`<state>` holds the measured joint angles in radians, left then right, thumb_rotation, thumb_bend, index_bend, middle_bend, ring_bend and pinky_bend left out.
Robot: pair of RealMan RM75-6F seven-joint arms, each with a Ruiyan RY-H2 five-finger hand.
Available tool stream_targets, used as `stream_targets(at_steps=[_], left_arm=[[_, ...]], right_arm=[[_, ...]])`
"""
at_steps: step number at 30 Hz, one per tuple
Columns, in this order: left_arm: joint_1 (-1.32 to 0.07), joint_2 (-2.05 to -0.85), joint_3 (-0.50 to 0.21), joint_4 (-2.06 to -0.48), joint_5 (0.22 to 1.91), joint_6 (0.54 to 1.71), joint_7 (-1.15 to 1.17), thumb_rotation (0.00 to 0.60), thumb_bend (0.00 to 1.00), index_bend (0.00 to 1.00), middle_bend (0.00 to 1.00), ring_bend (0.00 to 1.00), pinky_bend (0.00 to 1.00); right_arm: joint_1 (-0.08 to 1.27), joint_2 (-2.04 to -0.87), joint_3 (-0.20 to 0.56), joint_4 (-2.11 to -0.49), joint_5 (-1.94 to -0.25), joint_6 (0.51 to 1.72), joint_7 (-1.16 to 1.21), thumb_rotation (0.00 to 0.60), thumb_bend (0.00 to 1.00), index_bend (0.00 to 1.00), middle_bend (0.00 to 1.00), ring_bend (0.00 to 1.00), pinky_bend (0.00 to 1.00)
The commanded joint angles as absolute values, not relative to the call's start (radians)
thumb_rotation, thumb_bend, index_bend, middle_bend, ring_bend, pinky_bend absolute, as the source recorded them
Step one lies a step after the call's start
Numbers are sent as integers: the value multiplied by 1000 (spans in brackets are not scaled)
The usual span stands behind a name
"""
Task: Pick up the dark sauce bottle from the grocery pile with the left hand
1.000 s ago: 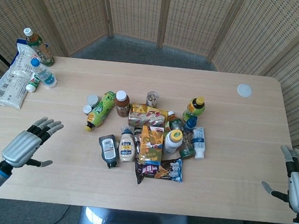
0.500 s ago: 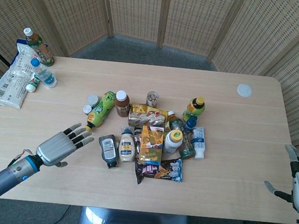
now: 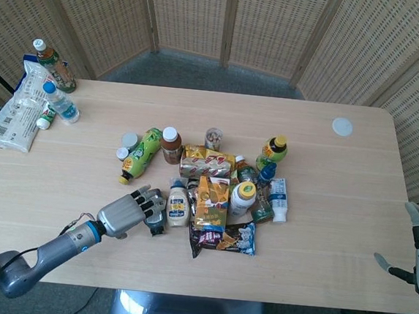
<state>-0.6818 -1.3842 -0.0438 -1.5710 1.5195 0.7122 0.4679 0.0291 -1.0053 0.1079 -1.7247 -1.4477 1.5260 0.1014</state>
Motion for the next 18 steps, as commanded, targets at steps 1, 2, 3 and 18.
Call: stream_targets(at_steps=[1, 2, 3, 18], left_arm=[[-709, -1417, -56, -1552, 1486, 695, 502, 600, 3, 17, 0, 0, 0], [-714, -1424, -57, -1548, 1477, 692, 510, 600, 3, 16, 0, 0, 0], [-720, -1433, -59, -1544, 1470, 689, 519, 600, 3, 16, 0, 0, 0], [-751, -1527, -28, -1479, 1422, 731, 573, 600, 26, 75, 0, 0, 0]], right_arm=[[29, -1004, 108, -1725, -1448, 1525, 106, 590, 0, 0, 0, 0, 0], [30, -1003, 108, -1724, -1447, 1524, 107, 588, 0, 0, 0, 0, 0], [30, -1003, 109, -1724, -1447, 1523, 109, 589, 0, 0, 0, 0, 0], [26, -992, 111, -1720, -1448, 1527, 139, 589, 0, 0, 0, 0, 0]])
